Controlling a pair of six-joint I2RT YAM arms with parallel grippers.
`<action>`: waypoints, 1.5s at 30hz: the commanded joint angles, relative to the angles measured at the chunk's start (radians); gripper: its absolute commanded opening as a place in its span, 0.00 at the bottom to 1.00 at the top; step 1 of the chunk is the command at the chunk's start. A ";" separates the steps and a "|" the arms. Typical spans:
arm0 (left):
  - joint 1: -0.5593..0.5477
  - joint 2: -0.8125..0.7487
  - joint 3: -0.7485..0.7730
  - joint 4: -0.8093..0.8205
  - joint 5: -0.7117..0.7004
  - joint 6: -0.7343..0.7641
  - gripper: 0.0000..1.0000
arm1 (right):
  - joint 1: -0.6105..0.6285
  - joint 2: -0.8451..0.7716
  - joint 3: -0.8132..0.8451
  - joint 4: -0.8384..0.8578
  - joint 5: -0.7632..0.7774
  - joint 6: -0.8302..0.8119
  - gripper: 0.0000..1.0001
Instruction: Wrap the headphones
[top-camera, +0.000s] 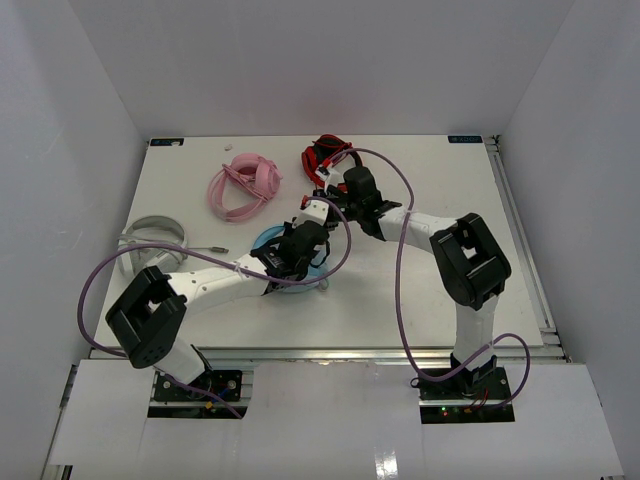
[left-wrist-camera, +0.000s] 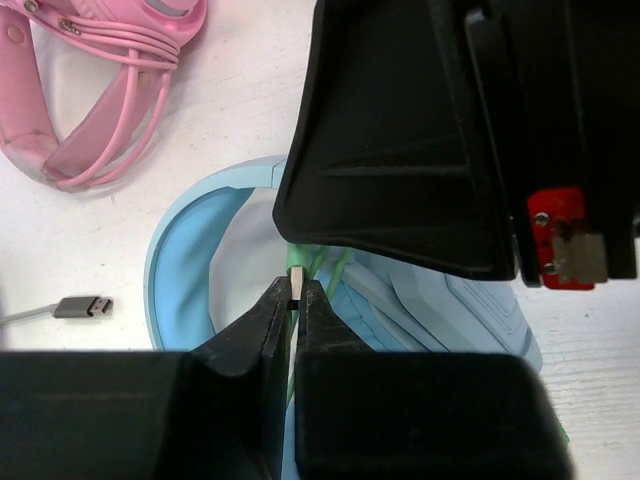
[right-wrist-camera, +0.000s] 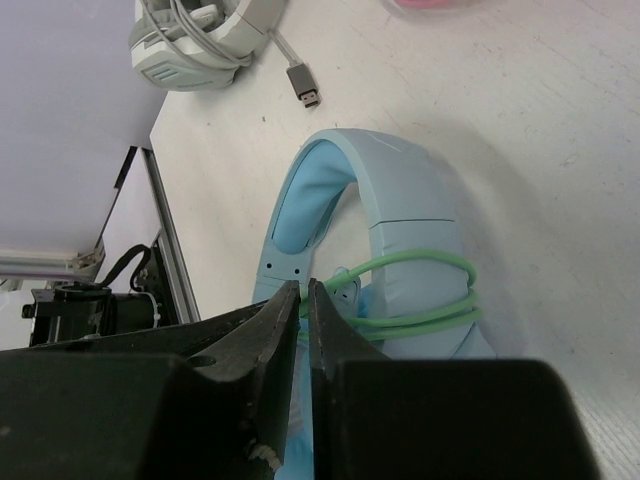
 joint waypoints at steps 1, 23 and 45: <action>0.005 -0.053 -0.008 0.014 0.014 0.001 0.23 | 0.024 0.016 0.052 0.003 -0.019 -0.031 0.14; 0.005 -0.231 0.016 -0.086 -0.031 -0.095 0.57 | 0.044 0.016 0.069 -0.089 0.022 -0.070 0.13; 0.033 -0.408 -0.024 -0.260 0.114 -0.267 0.67 | -0.054 -0.279 0.054 -0.317 0.215 -0.119 0.27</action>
